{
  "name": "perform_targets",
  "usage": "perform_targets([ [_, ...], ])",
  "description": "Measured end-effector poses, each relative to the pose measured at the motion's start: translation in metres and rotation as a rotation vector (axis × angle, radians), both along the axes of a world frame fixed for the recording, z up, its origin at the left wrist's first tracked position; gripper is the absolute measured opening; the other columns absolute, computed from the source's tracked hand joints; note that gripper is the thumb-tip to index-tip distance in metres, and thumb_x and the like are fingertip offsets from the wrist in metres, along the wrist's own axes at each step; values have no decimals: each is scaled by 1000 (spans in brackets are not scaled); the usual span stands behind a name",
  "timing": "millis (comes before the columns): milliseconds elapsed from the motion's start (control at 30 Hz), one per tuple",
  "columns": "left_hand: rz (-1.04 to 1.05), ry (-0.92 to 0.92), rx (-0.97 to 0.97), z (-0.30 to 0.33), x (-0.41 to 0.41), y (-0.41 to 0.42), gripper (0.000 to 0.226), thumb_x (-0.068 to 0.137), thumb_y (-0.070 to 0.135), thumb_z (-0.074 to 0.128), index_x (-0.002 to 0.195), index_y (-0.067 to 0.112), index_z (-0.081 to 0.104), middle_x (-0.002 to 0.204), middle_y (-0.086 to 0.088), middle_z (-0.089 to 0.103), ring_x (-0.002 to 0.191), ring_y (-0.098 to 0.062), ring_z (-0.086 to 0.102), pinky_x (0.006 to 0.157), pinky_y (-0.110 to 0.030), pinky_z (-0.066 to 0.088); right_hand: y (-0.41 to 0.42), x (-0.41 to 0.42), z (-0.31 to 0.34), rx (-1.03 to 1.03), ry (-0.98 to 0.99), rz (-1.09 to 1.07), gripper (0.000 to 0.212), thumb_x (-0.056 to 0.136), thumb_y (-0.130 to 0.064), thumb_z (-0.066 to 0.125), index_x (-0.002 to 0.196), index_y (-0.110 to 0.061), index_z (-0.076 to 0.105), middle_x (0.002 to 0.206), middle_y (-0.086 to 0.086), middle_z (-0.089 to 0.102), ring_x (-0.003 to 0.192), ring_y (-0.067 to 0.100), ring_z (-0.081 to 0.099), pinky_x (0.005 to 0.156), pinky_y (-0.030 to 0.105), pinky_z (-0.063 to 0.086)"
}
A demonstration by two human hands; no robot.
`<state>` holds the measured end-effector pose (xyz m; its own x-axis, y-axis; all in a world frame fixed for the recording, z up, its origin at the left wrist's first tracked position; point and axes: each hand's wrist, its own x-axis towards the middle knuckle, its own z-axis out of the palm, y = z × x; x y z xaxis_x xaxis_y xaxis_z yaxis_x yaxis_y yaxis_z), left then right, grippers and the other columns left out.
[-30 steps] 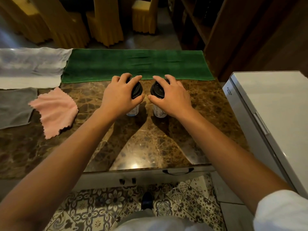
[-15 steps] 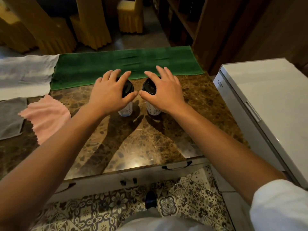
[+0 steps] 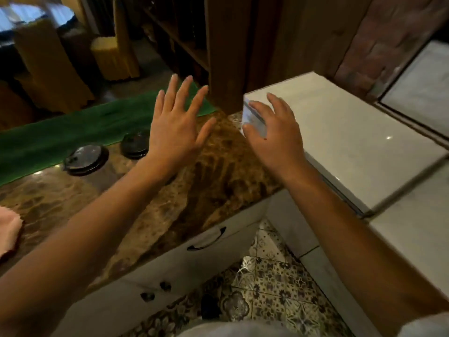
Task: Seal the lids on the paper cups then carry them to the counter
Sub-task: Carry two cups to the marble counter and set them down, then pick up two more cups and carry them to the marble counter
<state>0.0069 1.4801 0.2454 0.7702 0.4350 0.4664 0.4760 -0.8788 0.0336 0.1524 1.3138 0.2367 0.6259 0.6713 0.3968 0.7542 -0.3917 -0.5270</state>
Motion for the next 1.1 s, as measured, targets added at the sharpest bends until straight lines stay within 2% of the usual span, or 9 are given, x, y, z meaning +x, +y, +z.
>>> perform_targets([
  [133, -168, -31, -8, 11, 70, -83, 72, 100, 66, 17, 159, 27, 28, 169, -9, 17, 157, -32, 5, 125, -56, 11, -95, 34, 3, 12, -46, -181, 52, 99, -49, 50, 148, -32, 51, 166, 3, 34, 154, 27, 25, 119, 53, 34],
  [267, -287, -9, 15, 8, 132, -170, 71, 100, 69, 13, 161, 33, 17, 171, -4, 8, 158, -30, -1, 126, -56, 7, -191, 53, 7, 40, -96, -410, 59, 98, -53, 45, 153, -31, 45, 168, 5, 29, 157, 30, 19, 122, 54, 28],
  [400, -432, -19, 15, -3, 178, -252, 71, 102, 69, 16, 162, 32, 10, 172, -5, 2, 157, -31, -5, 125, -58, 5, -284, 65, 6, -39, -102, -651, 66, 98, -57, 40, 158, -31, 34, 172, 7, 18, 158, 33, 11, 125, 58, 17],
  [667, -827, -53, -33, -18, 243, -417, 67, 104, 60, 26, 162, 27, 16, 171, -9, 2, 157, -34, -1, 124, -58, 12, -465, 59, 2, -118, -93, -998, 64, 101, -56, 41, 160, -33, 31, 173, 5, 12, 159, 31, 5, 126, 56, 13],
  [933, -1224, -22, -72, -23, 285, -551, 70, 104, 64, 23, 163, 29, 9, 171, -9, -1, 157, -33, -4, 125, -58, 10, -569, 24, -3, -274, -136, -1459, 66, 102, -62, 33, 161, -31, 28, 172, 10, 16, 158, 35, 12, 124, 59, 20],
  [1033, -1359, -5, -94, -24, 288, -595, 71, 103, 66, 20, 162, 30, 9, 171, -8, -3, 157, -32, -7, 125, -58, 6, -592, -8, -10, -280, -232, -1677, 66, 103, -60, 36, 158, -24, 37, 167, 15, 28, 155, 40, 23, 122, 60, 25],
  [1100, -1454, -1, -110, -24, 281, -627, 71, 102, 67, 19, 162, 30, 11, 171, -9, -2, 157, -32, -6, 125, -58, 6, -612, -34, -13, -306, -216, -1802, 67, 104, -60, 36, 158, -22, 38, 167, 17, 28, 154, 42, 22, 122, 61, 23],
])
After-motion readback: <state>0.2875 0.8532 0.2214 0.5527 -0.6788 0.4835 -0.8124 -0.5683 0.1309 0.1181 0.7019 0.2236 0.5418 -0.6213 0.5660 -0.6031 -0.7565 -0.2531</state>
